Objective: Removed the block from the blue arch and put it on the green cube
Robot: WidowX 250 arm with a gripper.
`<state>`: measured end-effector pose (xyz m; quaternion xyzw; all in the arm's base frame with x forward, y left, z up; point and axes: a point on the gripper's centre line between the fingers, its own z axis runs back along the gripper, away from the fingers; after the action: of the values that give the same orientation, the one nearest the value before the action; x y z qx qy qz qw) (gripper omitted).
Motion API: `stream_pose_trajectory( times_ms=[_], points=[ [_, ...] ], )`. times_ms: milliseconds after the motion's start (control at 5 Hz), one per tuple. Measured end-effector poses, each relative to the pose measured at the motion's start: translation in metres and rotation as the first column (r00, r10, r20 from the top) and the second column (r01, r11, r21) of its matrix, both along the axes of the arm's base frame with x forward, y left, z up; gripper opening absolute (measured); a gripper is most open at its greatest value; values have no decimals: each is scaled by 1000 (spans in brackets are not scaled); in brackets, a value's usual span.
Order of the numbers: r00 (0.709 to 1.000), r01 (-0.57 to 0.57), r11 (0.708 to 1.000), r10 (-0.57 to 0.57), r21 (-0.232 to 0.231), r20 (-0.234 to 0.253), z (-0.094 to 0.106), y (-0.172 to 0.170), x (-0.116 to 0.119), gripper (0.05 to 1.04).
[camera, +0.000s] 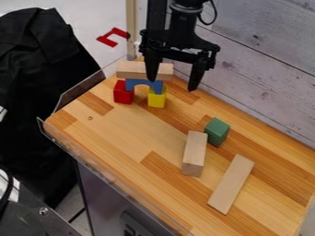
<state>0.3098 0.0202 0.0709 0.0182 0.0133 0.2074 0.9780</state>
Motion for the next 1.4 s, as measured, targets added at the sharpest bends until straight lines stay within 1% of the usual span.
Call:
stream_pose_trajectory(
  times_ms=[200, 400, 600, 800, 1000, 1200, 1400],
  points=[
    [1000, -2, 1000, 2, -5, -27, -10, -1, -3, 1000],
    [989, -131, 989, 135, -64, 57, -20, 1, -18, 1000],
    [968, -216, 971, 226, -98, 107, -18, 10, -22, 1000],
    [907, -394, 914, 404, -96, 122, -13, 13, -27, 1000],
    [792, -597, 801, 597, -43, 127, -2, 21, -26, 1000],
    [650, -753, 658, 743, 4, 161, 12, 29, -20, 1000],
    [474, -875, 485, 855, -1, 212, 17, 34, -17, 1000]
  ],
)
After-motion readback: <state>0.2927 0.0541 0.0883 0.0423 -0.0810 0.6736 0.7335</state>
